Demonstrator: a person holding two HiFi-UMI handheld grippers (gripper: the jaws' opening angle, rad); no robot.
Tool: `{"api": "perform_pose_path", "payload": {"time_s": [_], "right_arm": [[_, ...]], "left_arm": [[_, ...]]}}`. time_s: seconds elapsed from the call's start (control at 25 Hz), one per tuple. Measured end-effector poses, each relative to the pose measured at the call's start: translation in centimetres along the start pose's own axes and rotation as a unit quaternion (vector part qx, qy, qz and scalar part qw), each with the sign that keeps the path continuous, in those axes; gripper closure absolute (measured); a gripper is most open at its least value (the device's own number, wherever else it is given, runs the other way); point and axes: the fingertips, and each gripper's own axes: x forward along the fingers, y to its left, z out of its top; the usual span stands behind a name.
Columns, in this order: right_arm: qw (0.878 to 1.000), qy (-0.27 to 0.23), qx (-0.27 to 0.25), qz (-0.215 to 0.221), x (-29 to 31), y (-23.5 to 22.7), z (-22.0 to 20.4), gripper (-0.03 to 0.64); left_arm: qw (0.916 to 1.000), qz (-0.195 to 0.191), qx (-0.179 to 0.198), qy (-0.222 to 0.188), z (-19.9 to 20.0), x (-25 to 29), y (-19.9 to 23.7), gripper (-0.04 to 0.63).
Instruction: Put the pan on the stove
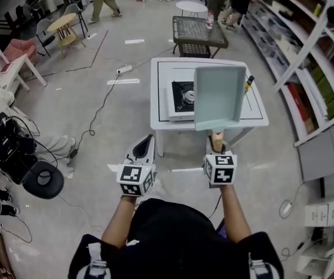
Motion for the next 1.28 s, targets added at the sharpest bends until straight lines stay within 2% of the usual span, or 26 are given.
{"api": "perform_pose_path", "payload": {"time_s": [0.36, 0.68, 0.92, 1.16, 1.28], "right_arm": [[1.000, 0.008, 0.018, -0.019, 9.9, 0.6, 5.8, 0.572], [0.998, 0.018, 0.035, -0.038, 15.2, 0.9, 7.4, 0.572], [0.998, 0.036, 0.036, -0.047, 16.7, 0.9, 7.4, 0.572], [0.996, 0.063, 0.044, -0.053, 18.0, -0.9, 6.5, 0.572], [0.994, 0.082, 0.049, -0.050, 18.7, -1.7, 5.9, 0.572]], "left_arm": [[0.9997, -0.018, 0.010, 0.010, 3.2, 8.3, 8.3, 0.571], [0.9989, -0.043, 0.011, 0.016, 3.6, 13.0, 12.3, 0.571], [0.9980, -0.056, 0.003, 0.030, 2.8, 15.2, 13.2, 0.571], [0.9958, -0.078, 0.008, 0.047, 1.8, 17.8, 11.4, 0.571], [0.9957, -0.077, 0.009, 0.050, 1.8, 18.8, 10.8, 0.571]]}}
